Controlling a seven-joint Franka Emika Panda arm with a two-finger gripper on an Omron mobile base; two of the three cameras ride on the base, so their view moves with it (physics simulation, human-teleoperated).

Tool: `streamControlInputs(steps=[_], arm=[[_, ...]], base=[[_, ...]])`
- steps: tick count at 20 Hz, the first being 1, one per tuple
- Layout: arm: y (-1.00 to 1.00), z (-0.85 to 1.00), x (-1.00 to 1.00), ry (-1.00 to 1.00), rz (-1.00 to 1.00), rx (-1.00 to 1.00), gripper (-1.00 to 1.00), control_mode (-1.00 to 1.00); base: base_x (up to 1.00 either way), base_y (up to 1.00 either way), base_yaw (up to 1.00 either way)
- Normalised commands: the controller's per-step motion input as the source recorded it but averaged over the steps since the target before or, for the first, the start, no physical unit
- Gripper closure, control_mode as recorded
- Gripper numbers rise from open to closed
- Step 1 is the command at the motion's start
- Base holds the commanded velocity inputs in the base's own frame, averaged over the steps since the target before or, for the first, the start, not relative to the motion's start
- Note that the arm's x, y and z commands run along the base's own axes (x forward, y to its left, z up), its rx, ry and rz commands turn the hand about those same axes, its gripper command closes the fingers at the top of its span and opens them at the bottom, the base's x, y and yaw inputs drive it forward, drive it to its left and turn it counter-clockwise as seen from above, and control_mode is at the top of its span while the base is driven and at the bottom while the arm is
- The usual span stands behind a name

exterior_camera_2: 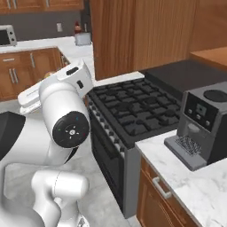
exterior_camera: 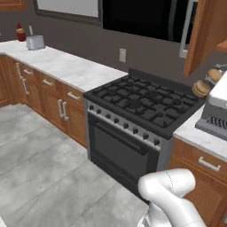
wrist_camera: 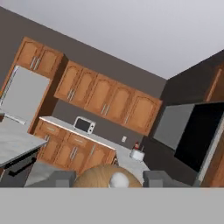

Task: Retrieve the shaker from the cabinet and place it next the steak on a plate on the dining table.

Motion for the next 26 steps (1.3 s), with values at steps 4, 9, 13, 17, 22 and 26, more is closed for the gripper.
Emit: streamControlInputs(steps=[4,9,13,17,22,26], arm=[[0.00,0.00,0.00,0.00,0.00,0.00,1.00,1.00],[0.00,0.00,0.00,0.00,0.00,0.00,1.00,1.00],[0.00,0.00,0.00,0.00,0.00,0.00,1.00,1.00],[0.00,0.00,0.00,0.00,0.00,0.00,1.00,1.00],[0.00,0.00,0.00,0.00,0.00,0.00,1.00,1.00],[0.00,0.00,0.00,0.00,0.00,0.00,1.00,1.00]], base=[[0.00,0.38,0.57],[0.00,0.36,0.56],[0.03,0.33,0.52],[0.10,0.29,0.51],[0.03,0.26,0.48],[0.13,0.16,0.43]])
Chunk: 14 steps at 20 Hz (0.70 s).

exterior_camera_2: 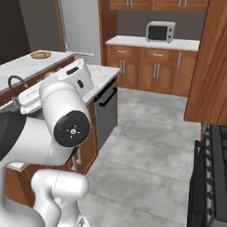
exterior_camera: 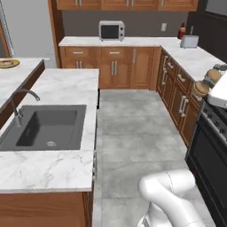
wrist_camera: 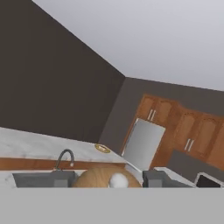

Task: Retrieve the shaker from the cabinet and place it next the steak on a plate on the dining table.

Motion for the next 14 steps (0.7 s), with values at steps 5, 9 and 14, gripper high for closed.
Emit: streamControlInputs(steps=[5,9,14], arm=[[0.00,0.00,0.00,0.00,0.00,0.00,1.00,1.00],[0.00,0.00,0.00,0.00,0.00,0.00,1.00,1.00],[0.00,0.00,0.00,0.00,0.00,0.00,1.00,1.00]], base=[[0.75,0.01,0.22],[1.00,0.00,0.13],[1.00,0.00,0.09]])
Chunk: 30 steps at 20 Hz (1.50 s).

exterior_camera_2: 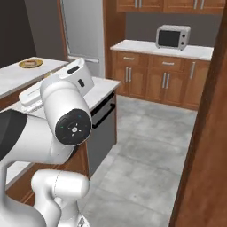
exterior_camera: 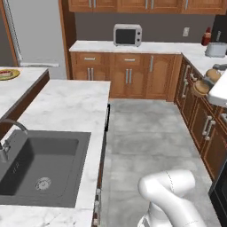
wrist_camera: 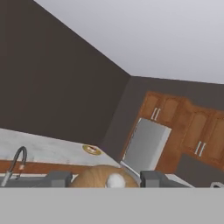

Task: Retrieve the shaker from the cabinet and place it next the steak on a plate on the dining table.

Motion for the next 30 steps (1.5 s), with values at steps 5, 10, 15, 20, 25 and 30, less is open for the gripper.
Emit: streamControlInputs(steps=[5,10,15,20,25,30], arm=[[0.00,0.00,0.00,0.00,0.00,0.00,1.00,1.00],[0.00,0.00,0.00,0.00,0.00,0.00,1.00,1.00],[0.00,0.00,0.00,0.00,0.00,0.00,1.00,1.00],[0.00,0.00,0.00,0.00,0.00,0.00,1.00,1.00],[0.00,0.00,0.00,0.00,0.00,0.00,1.00,1.00],[0.00,0.00,0.00,0.00,0.00,0.00,1.00,1.00]], base=[[1.00,-0.08,0.09],[1.00,-0.15,0.12],[1.00,-0.28,0.18],[1.00,-0.46,0.20],[1.00,-0.60,0.19],[1.00,-0.63,0.20]])
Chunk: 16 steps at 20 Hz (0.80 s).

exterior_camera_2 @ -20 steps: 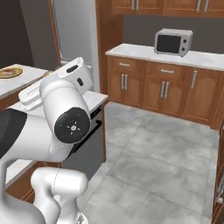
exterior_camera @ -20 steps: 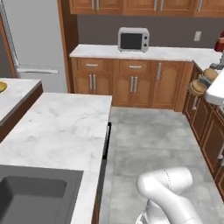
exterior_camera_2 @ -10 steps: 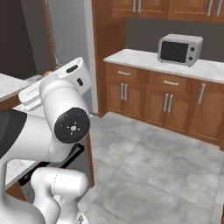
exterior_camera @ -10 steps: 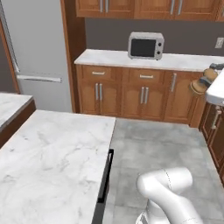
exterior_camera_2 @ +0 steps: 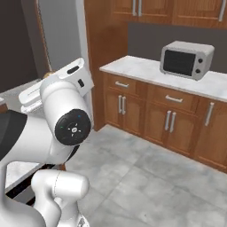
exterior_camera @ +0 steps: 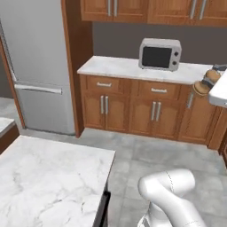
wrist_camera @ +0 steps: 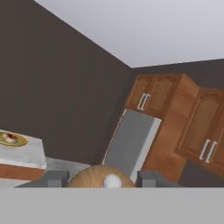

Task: Retrieve the shaker from the cabinet and place it next the steak on a plate on the dining table.

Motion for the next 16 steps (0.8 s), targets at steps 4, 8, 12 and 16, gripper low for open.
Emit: streamControlInputs(steps=[4,8,12,16], arm=[[0.00,0.00,0.00,0.00,0.00,0.00,1.00,1.00],[0.00,0.00,0.00,0.00,0.00,0.00,1.00,1.00],[0.00,0.00,0.00,0.00,0.00,0.00,1.00,1.00],[0.00,0.00,0.00,0.00,0.00,0.00,1.00,1.00]], base=[[1.00,-0.56,0.24],[1.00,-0.51,0.29],[0.96,-0.21,0.37],[0.83,0.00,0.39]])
